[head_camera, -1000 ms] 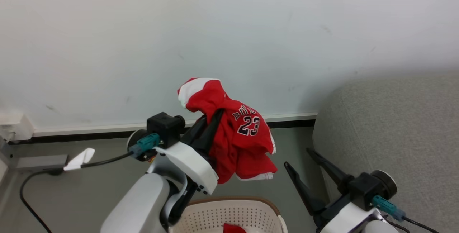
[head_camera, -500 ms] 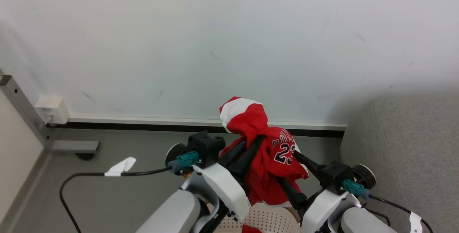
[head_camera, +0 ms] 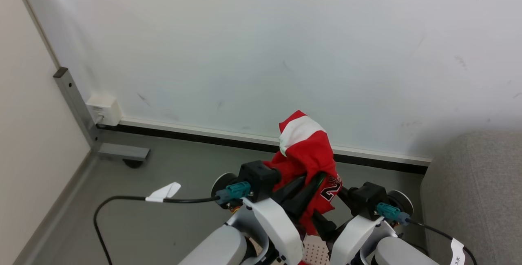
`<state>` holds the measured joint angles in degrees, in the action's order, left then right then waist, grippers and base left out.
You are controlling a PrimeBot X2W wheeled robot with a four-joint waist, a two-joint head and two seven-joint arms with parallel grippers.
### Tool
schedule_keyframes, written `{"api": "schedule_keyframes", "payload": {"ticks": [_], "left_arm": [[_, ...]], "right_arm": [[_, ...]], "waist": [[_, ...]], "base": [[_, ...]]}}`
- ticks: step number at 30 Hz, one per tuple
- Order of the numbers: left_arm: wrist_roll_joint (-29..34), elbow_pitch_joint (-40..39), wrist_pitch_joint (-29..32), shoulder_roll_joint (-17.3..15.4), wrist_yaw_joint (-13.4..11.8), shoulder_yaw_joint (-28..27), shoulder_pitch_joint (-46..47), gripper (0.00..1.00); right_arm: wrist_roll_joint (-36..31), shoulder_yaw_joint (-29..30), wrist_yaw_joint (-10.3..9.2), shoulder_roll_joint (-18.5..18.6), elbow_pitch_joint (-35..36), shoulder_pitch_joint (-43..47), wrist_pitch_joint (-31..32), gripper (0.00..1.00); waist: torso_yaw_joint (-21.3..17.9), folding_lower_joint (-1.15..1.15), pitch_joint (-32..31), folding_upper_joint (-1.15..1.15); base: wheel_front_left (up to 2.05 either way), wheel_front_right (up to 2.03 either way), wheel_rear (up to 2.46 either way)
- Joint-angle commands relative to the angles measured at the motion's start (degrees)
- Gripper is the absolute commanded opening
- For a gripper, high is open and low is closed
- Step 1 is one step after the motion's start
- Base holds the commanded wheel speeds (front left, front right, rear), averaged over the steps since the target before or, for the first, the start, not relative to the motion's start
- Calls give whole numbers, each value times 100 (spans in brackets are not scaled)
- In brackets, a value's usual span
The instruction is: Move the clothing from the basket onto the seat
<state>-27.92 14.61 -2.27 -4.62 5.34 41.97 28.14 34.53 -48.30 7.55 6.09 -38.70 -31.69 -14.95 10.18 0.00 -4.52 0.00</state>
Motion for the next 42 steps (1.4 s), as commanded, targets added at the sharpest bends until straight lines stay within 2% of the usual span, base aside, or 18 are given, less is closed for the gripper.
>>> {"api": "schedule_keyframes", "payload": {"ticks": [1,2,3,13,22,23,24,25,26,27,34,42], "left_arm": [[-51,49,-9,-25,1,-7,-33,0],[-52,68,-16,-46,-8,-14,-38,0],[-59,87,-25,-62,-16,-22,-43,0],[-127,227,-112,-156,-90,-130,-56,0],[-176,315,-187,-248,-161,-197,-97,0],[-187,328,-184,-247,-162,-189,-97,6],[-189,336,-186,-242,-174,-184,-94,29],[-196,338,-193,-234,-179,-179,-90,45],[-199,344,-198,-223,-187,-179,-87,97],[-203,352,-210,-209,-199,-183,-85,100],[-282,374,-237,-203,-221,-181,-72,100],[-228,331,-408,-221,-253,-151,-37,100]], "right_arm": [[41,-31,-12,31,14,-59,-14,63],[60,-35,-12,40,31,-59,-14,34],[86,-32,-12,49,68,-47,-14,0],[113,151,-12,259,451,165,-14,0],[61,573,-12,482,955,355,-14,0],[70,618,-12,498,1011,375,-14,0],[82,676,-12,530,1057,383,-14,0],[73,722,-12,574,1098,376,-14,0],[74,784,-12,610,1148,371,-14,0],[85,854,-12,641,1200,369,-14,0],[10,1337,-12,850,1530,348,-13,0],[-123,1961,-12,1070,1897,246,-14,0]], "waist": [[41,0,-9,0],[53,0,-8,0],[59,0,-4,0],[-28,0,23,0],[-274,0,72,0],[-309,0,81,0],[-343,0,91,0],[-378,0,105,0],[-418,0,124,0],[-456,0,141,0],[-828,0,295,0],[-1524,0,512,0]], "base": [[0,0,0],[0,0,0],[0,0,0],[0,0,0],[0,0,0],[0,0,0],[0,0,0],[0,0,0],[0,0,0],[0,0,0],[0,0,0],[0,0,0]]}}
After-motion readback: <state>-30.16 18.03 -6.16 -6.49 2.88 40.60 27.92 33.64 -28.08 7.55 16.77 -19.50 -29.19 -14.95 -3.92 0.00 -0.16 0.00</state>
